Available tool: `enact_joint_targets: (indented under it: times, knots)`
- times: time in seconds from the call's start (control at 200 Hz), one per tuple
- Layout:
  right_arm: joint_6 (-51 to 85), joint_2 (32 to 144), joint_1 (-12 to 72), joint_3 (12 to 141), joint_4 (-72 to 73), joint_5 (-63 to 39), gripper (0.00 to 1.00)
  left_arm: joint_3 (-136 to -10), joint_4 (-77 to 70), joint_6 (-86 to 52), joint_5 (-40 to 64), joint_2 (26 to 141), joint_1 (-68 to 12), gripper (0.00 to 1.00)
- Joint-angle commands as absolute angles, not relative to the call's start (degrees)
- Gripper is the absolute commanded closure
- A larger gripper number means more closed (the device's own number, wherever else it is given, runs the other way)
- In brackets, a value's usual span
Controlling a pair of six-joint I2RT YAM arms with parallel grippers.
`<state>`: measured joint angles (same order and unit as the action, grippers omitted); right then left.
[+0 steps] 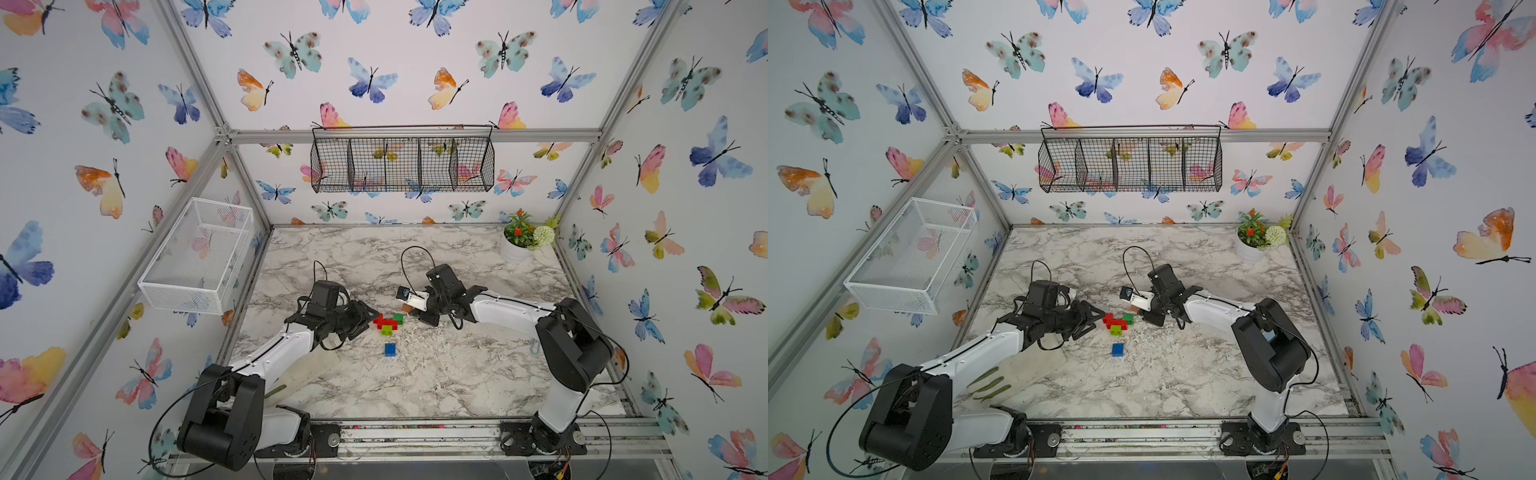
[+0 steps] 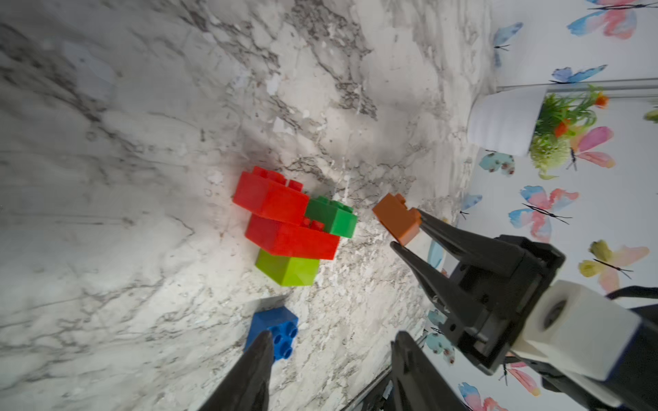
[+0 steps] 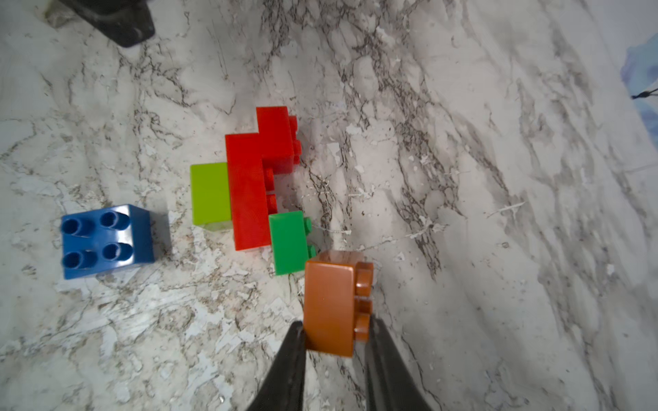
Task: Assemble the letter v with lego
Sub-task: Move the lego brick at the center of the board.
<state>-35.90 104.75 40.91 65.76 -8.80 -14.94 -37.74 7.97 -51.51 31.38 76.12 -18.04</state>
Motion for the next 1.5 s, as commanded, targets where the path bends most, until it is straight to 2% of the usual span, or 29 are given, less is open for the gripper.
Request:
enact_joint_targets:
  times: [0.0,0.486,1.497]
  knots:
    - [-37.35,108.87,40.04,70.74,-17.48,-17.54,0.93,-38.42,11.77,-46.21,29.33,80.03,-17.67,0.50]
    - [-39.86,116.51,39.20,78.40,-25.02,-20.17,0.93,-41.11,9.33,-43.56,29.53,90.36,-17.67,0.55]
    - [-35.26,122.84,37.44,85.62,-30.22,-21.33,0.92,-43.99,8.75,-42.19,30.23,96.50,-17.67,0.60]
